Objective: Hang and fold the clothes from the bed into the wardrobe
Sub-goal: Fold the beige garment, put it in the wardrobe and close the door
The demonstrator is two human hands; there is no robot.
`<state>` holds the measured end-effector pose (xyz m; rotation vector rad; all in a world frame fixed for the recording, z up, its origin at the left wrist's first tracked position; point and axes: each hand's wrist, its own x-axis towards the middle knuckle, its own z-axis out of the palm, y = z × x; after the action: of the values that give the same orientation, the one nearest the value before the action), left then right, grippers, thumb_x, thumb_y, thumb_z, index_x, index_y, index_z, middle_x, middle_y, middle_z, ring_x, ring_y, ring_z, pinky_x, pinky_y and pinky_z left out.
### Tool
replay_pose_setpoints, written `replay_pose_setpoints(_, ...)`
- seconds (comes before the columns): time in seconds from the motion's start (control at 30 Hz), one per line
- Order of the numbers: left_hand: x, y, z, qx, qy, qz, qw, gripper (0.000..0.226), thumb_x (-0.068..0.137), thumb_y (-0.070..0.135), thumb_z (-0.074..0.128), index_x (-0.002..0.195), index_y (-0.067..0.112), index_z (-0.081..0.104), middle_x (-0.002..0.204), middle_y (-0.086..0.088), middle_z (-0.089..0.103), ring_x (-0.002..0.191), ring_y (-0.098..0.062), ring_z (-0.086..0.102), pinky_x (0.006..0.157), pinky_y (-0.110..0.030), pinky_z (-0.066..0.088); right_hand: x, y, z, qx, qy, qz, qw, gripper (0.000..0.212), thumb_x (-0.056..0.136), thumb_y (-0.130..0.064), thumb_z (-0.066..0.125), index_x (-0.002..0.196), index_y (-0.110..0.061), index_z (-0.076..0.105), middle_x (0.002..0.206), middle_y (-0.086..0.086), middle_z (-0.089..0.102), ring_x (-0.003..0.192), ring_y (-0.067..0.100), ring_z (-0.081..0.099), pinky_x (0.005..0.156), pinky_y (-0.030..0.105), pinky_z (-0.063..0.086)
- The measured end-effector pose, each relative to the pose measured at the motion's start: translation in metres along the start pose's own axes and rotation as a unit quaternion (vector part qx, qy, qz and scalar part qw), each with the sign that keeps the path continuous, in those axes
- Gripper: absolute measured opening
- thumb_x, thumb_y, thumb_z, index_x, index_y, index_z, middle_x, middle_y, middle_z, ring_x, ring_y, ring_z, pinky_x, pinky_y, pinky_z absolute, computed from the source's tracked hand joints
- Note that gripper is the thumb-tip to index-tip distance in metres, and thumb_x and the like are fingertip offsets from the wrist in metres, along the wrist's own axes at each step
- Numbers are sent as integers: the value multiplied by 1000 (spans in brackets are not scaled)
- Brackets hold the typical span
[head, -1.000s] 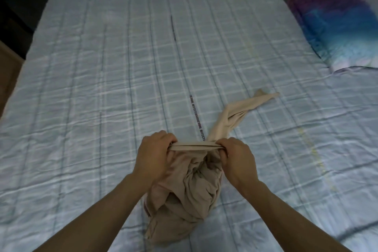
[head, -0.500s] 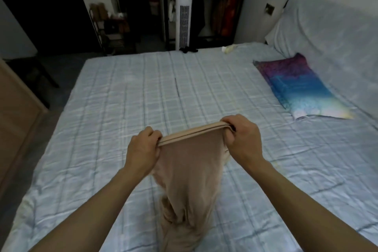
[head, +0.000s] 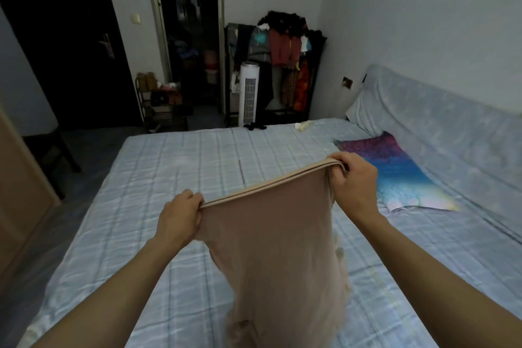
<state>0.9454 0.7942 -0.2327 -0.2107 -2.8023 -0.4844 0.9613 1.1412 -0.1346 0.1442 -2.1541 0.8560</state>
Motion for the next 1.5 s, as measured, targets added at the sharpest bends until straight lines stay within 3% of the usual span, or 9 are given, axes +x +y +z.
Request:
replay_pose_setpoints(0.13,-1,-5,-22,-26,20,-12,999,12,94,11,47,87,17,55,81,-2,59,72,-26,58,65,-42,48,8,-11,-13,3,20,6,1000,20,81,1,60,86,-14,73,79,-1,69,75,16,62,72,31,49)
replay_pose_setpoints(0.27,3,0,-61,-13,86,-6,996,9,98,20,45,92,25,50,67,-3,60,58,-27,56,54,-36,43,19,-16,-30,5,37,16,999,20,84,-1,58,90,-12,74,82,0,71,79,16,64,76,39,53)
replay_pose_setpoints(0.4,10,17,-109,34,159,29,986,12,96,21,51,104,19,60,73,-14,66,62,-35,62,53,-36,42,33,-23,-45,30,60,16,998,21,87,-3,56,92,-10,75,84,3,73,80,19,65,77,43,54)
replay_pose_setpoints(0.67,4,70,-209,158,235,70,956,7,96,23,58,93,16,56,68,-6,63,57,-31,59,51,-35,41,64,-25,-84,92,72,-17,993,20,89,-5,56,91,-14,73,84,2,70,79,18,63,71,32,49)
replay_pose_setpoints(0.8,-17,103,-237,187,243,71,949,16,99,28,56,93,14,59,77,-7,66,67,-34,63,55,-39,46,68,-28,-98,129,76,-40,988,21,89,-5,56,91,-17,74,82,-2,69,76,10,61,68,16,44)
replay_pose_setpoints(1.0,-54,112,-243,220,241,49,944,12,102,33,49,94,24,48,77,0,62,64,-31,61,53,-35,41,55,-28,-98,181,49,-46,981,22,90,-5,57,91,-20,74,83,-7,68,80,3,62,71,7,42)
replay_pose_setpoints(1.23,-72,88,-238,285,187,19,940,10,94,24,51,103,26,46,86,-2,64,66,-35,63,54,-38,43,46,-25,-76,189,9,-44,981,19,91,-7,58,92,-17,74,85,-5,69,81,5,63,72,20,49)
replay_pose_setpoints(1.37,-62,66,-225,304,174,24,936,8,100,30,45,104,24,48,87,-2,62,65,-33,63,52,-39,47,52,-23,-49,177,-9,-49,983,19,92,-6,59,93,-18,74,84,-5,69,79,4,61,70,15,45)
replay_pose_setpoints(1.5,-37,42,-210,334,208,73,916,35,103,36,30,92,17,57,72,-4,56,48,-28,54,45,-30,29,63,-17,-10,149,-20,-56,987,21,90,-5,60,91,-21,74,80,-10,65,77,0,59,70,11,40)
